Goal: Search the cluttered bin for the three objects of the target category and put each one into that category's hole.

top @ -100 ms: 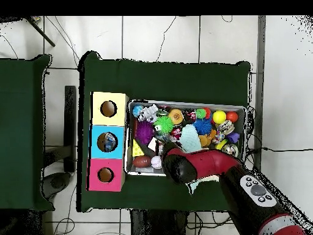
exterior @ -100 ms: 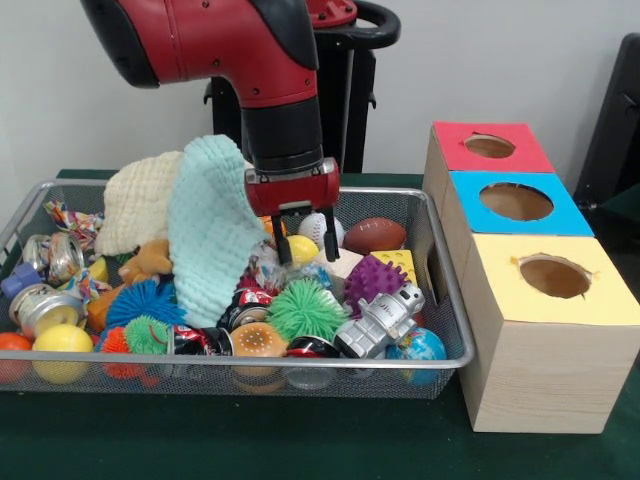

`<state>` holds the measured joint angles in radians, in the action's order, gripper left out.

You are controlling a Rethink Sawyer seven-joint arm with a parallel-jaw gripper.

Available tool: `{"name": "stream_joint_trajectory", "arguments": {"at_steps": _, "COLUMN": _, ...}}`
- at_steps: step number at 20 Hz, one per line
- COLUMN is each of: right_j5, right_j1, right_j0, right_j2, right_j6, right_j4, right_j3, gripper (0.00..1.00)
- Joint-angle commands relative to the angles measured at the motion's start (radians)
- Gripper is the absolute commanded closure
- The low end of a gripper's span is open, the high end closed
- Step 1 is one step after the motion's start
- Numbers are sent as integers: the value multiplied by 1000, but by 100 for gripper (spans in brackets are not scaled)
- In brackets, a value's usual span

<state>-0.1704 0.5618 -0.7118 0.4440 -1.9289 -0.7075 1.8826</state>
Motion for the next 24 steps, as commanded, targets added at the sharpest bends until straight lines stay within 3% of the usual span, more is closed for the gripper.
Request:
{"name": "stream_joint_trajectory", "arguments": {"at_steps": 1, "right_j5": -119, "right_j1": 41, "right_j0": -14, "right_j2": 74, "right_j6": 160, "right_j4": -73, "right_j3": -35, "gripper": 0}}
{"name": "stream_joint_trajectory", "arguments": {"at_steps": 9, "right_j5": -96, "right_j1": 32, "right_j0": 6, "right_j2": 49, "right_j6": 112, "right_j4": -80, "right_j3": -47, "gripper": 0}}
{"name": "stream_joint_trajectory", "arguments": {"at_steps": 18, "right_j5": 25, "right_j1": -82, "right_j0": 124, "right_j2": -61, "right_j6": -9, "right_j4": -127, "right_j3": -119, "gripper": 0}}
{"name": "stream_joint_trajectory", "arguments": {"at_steps": 24, "right_j5": 85, "right_j1": -118, "right_j0": 183, "right_j2": -125, "right_j6": -64, "right_j4": -128, "right_j3": -136, "gripper": 0}}
